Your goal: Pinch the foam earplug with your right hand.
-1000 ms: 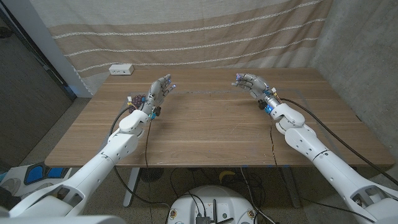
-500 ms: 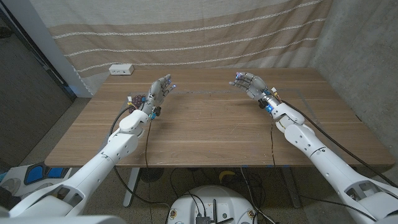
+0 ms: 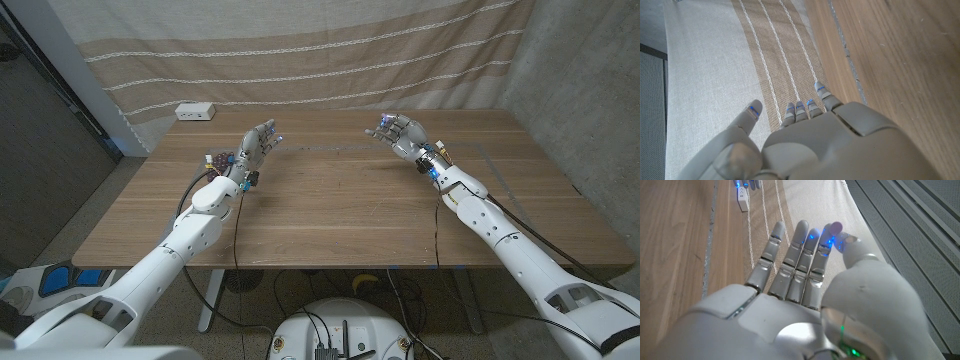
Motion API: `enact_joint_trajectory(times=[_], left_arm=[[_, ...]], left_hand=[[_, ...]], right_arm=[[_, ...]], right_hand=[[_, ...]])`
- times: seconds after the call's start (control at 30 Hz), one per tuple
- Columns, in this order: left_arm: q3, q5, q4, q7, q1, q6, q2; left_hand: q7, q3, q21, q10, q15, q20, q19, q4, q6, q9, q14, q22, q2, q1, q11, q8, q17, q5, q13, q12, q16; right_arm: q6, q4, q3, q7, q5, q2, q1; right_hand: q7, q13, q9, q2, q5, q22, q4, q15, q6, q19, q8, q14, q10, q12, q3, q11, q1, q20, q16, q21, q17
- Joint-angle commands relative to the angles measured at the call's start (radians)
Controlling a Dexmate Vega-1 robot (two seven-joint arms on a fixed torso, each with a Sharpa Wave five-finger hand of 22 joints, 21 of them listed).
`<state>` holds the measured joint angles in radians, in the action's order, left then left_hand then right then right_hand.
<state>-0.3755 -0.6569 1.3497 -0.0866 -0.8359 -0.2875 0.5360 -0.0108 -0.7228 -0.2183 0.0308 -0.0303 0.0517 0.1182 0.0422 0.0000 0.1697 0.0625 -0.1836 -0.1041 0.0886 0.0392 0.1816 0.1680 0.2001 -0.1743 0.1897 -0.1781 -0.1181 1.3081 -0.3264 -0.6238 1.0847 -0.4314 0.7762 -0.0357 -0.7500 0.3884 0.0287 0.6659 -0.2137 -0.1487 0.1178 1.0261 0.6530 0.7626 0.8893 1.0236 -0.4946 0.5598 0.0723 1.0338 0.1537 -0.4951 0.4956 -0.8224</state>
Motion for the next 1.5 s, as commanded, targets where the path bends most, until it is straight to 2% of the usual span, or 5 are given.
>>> enact_joint_trajectory(times=[0.03,0.87,1.1,1.37,1.5], left_arm=[[0.0,-0.003,0.0,-0.001,0.0,0.003,0.001],[0.015,-0.036,-0.062,-0.077,0.023,-0.009,0.012],[0.027,-0.059,-0.109,-0.128,0.034,-0.028,0.016],[0.036,-0.08,-0.181,-0.195,0.064,-0.047,0.013],[0.037,-0.086,-0.217,-0.228,0.083,-0.053,0.01]], left_hand=[[-0.002,-0.004,0.003,0.004,-0.004,0.007,0.002,-0.007,-0.005,0.004,0.005,-0.004,-0.07,0.009,0.005,0.0,-0.001,-0.003,-0.004,0.003,0.001],[-0.002,0.0,0.003,0.006,-0.005,0.006,0.001,-0.014,-0.007,0.004,0.005,-0.004,-0.07,0.012,0.003,-0.001,0.0,-0.004,-0.004,0.003,0.001],[-0.001,0.001,0.003,0.005,-0.004,0.006,0.001,-0.015,-0.006,0.004,0.006,-0.004,-0.071,0.012,0.004,0.0,0.0,-0.004,-0.004,0.003,0.001],[0.002,0.002,0.003,0.004,-0.004,0.007,0.002,-0.016,-0.006,0.004,0.005,-0.004,-0.071,0.012,0.004,0.0,0.0,-0.004,-0.004,0.004,0.001],[0.003,0.002,0.003,0.005,-0.004,0.006,0.002,-0.016,-0.005,0.004,0.005,-0.004,-0.07,0.012,0.005,0.0,0.0,-0.004,-0.004,0.003,0.001]], right_arm=[[0.019,-0.032,0.011,-0.056,0.014,0.019,-0.014],[-0.003,-0.017,-0.002,-0.025,-0.037,0.029,-0.016],[-0.032,0.012,-0.008,0.058,-0.063,0.045,0.001],[-0.078,0.036,-0.019,0.122,-0.099,0.057,0.015],[-0.107,0.043,-0.018,0.145,-0.107,0.065,0.025]], right_hand=[[-0.001,0.005,0.103,-0.003,0.009,0.001,0.014,0.086,0.001,-0.009,0.005,-0.008,0.023,0.006,0.022,0.057,-0.017,0.007,0.004,0.001,-0.008],[0.015,0.047,0.08,-0.006,0.023,0.001,0.013,0.082,-0.03,-0.077,-0.013,-0.086,-0.034,0.068,0.025,0.057,-0.039,0.041,0.043,-0.001,-0.041],[0.028,0.044,0.056,-0.007,0.017,0.001,0.014,0.065,-0.041,-0.099,-0.025,-0.152,-0.1,0.097,0.009,0.052,-0.054,0.055,0.063,0.001,-0.063],[0.046,0.065,0.019,0.005,0.016,0.003,0.004,0.021,-0.109,-0.136,-0.059,-0.251,-0.252,0.183,0.003,0.038,-0.07,0.058,0.119,0.001,-0.063],[0.037,0.062,0.002,0.028,-0.016,0.005,0.0,0.002,-0.16,-0.175,-0.081,-0.301,-0.304,0.213,-0.044,0.031,-0.09,0.061,0.131,-0.009,-0.067]])
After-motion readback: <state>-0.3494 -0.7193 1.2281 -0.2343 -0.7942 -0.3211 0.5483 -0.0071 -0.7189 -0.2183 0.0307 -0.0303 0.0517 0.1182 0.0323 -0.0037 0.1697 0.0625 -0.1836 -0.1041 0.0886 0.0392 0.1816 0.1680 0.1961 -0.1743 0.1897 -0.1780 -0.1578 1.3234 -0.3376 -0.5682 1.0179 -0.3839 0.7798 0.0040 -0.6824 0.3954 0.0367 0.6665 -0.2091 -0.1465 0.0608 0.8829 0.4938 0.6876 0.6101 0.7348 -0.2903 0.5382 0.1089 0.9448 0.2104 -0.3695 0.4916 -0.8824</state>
